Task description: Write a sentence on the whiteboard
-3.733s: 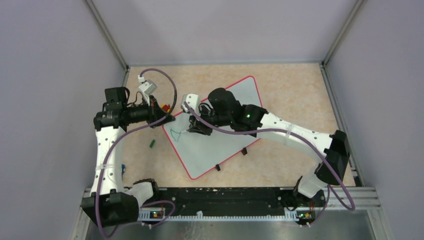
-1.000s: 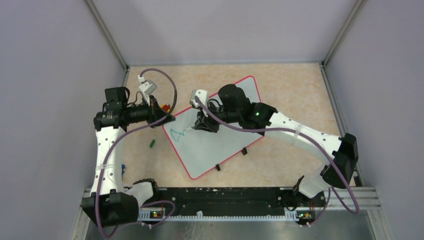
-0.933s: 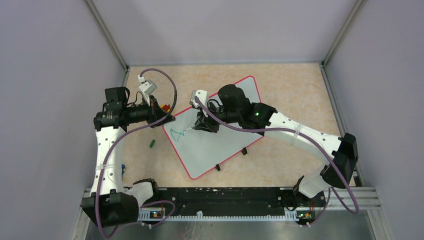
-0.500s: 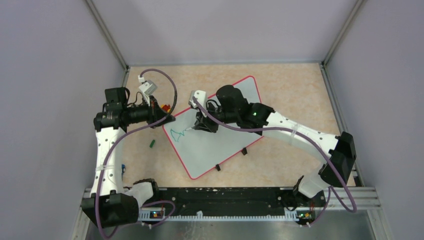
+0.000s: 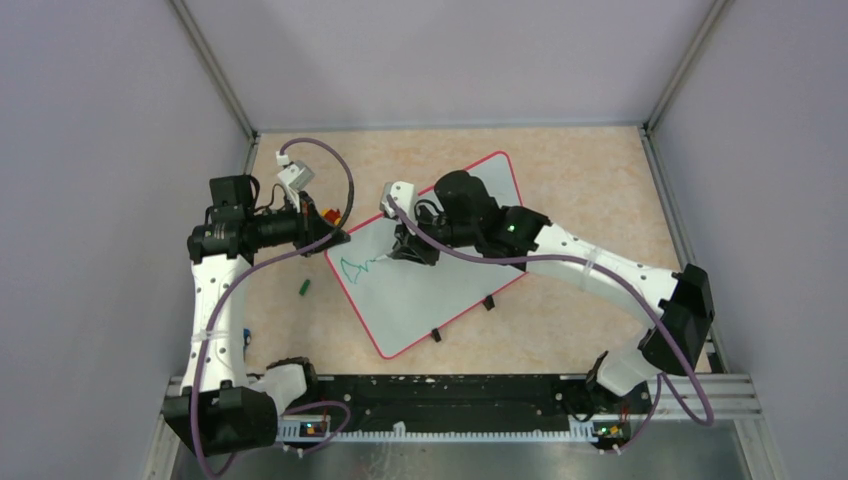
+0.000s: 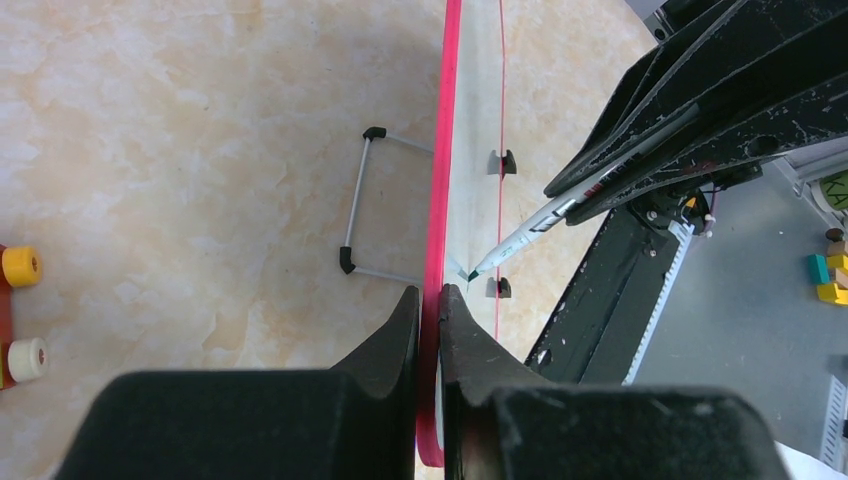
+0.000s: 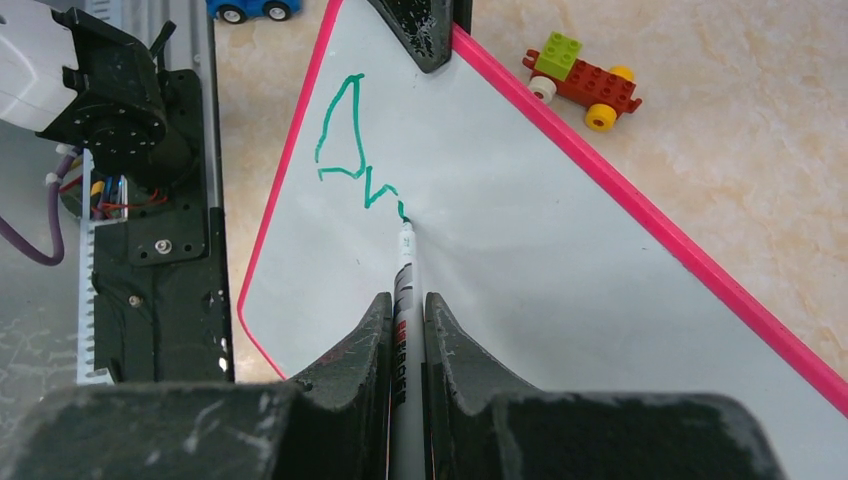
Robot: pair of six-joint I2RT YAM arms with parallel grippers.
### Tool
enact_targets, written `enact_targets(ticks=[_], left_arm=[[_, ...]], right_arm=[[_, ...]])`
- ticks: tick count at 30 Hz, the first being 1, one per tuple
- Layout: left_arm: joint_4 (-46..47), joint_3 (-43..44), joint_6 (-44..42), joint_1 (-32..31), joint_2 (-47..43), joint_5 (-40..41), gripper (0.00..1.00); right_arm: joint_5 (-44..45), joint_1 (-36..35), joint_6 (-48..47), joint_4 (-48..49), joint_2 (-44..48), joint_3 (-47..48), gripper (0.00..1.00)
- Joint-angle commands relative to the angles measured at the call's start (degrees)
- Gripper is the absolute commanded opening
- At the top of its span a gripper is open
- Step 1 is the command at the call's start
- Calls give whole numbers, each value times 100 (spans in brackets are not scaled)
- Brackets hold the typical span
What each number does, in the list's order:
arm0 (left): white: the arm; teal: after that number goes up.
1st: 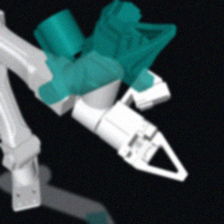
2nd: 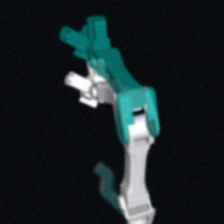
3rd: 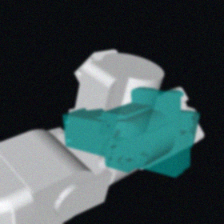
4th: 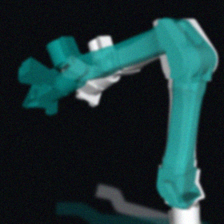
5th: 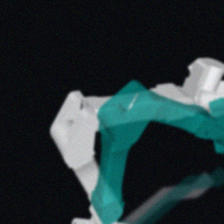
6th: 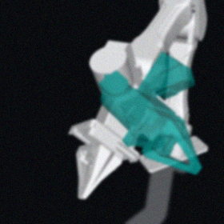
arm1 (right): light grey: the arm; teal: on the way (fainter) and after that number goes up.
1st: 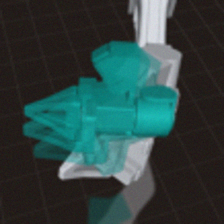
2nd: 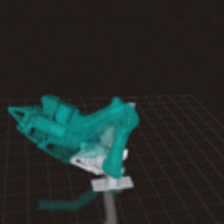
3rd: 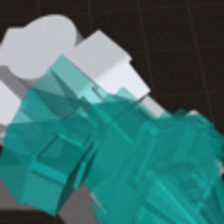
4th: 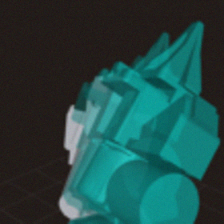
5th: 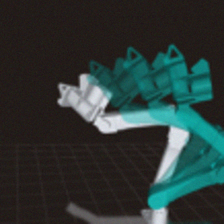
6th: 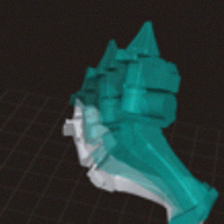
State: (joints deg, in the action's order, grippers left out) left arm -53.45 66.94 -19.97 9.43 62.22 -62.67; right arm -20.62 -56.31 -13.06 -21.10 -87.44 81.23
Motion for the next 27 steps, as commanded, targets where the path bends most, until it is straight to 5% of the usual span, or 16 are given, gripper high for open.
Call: enact_targets(ticks=[1,27], left_arm=[[22,-70,2,-3,-109,379,0],[51,-96,2,-11,-100,363,0]], right_arm=[[293,198,-170,32,184,-16,0],[163,99,22,200,-193,464,0]])
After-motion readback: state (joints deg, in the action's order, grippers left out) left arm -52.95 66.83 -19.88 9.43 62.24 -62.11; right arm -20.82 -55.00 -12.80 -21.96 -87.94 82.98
